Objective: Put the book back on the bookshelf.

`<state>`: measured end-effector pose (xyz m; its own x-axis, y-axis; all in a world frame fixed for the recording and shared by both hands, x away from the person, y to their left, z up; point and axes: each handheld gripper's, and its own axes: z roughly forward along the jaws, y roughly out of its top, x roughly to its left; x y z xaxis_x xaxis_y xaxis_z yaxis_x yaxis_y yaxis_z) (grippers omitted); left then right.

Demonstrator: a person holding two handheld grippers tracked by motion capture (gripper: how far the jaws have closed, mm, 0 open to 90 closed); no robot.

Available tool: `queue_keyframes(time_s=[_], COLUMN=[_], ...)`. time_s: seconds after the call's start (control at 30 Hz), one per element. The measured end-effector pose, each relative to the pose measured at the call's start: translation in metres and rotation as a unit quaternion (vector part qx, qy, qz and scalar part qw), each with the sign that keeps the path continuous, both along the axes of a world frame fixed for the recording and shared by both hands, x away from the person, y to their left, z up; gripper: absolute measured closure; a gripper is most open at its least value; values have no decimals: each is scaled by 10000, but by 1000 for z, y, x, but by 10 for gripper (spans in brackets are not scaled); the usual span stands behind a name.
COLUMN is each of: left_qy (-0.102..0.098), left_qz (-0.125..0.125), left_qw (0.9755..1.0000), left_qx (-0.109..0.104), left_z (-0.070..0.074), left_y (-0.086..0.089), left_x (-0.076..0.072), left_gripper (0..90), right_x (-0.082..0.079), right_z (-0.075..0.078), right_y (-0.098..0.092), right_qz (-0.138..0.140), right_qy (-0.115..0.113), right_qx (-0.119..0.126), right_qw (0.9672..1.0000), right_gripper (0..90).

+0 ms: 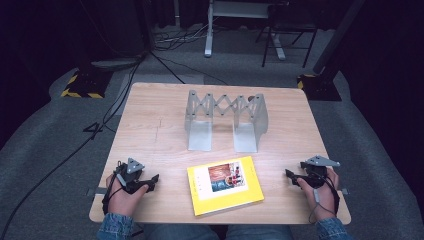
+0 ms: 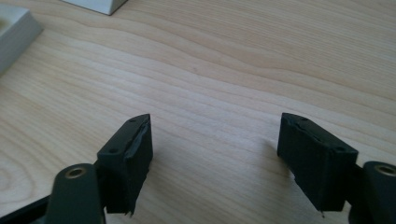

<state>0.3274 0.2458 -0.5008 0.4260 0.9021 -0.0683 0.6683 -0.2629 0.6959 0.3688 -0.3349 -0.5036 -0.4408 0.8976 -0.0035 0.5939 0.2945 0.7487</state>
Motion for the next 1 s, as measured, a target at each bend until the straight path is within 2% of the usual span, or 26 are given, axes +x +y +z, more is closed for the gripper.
queue_keyframes(time_s=[0.1,0.2,0.23,0.33,0.37,0.43,0.47,0.5,0.53,0.6,0.67,0.7,0.87,0.97,1.0], left_qy=[12,42,58,101,101,127,127,156,156,195,203,203,398,407,411], left_qz=[-26,-60,-76,-249,-249,-463,-463,-639,-639,-885,-978,-978,-1167,-1252,-1342], left_qw=[10000,9996,9995,9983,9983,9967,9967,9960,9960,9945,9937,9937,9905,9893,9881], left_qx=[-80,-264,-296,-525,-525,-650,-650,-599,-599,-520,-500,-500,-607,-623,-629], left_z=[4,10,13,23,23,29,29,32,32,33,32,32,23,21,19], left_y=[-1,-4,-6,-15,-15,-27,-27,-37,-37,-51,-58,-58,-76,-83,-91], left_x=[-2,-4,-5,-10,-10,-13,-13,-13,-13,-13,-13,-13,-9,-8,-8], left_gripper=[295,303,314,320,324,326,325,321,319,317,312,311,304,293,292], right_x=[-3,-3,-4,-6,-6,-9,-9,-11,-11,-13,-15,-15,-21,-23,-25], right_z=[7,10,12,10,10,9,9,9,9,9,8,8,7,6,6], right_y=[7,12,18,26,26,36,36,42,42,50,54,54,64,68,72], right_qz=[187,302,424,539,539,693,693,801,801,926,967,967,1114,1225,1296], right_qy=[-131,-81,-65,0,0,27,27,48,48,77,66,66,64,88,120], right_qx=[-72,-104,-189,-185,-185,-247,-247,-264,-264,-343,-437,-437,-406,-373,-338], right_qw=[9997,9995,9989,9984,9984,9973,9973,9964,9964,9951,9943,9943,9929,9917,9909], right_gripper=[297,297,303,305,305,311,311,311,311,310,310,310,310,311,315])
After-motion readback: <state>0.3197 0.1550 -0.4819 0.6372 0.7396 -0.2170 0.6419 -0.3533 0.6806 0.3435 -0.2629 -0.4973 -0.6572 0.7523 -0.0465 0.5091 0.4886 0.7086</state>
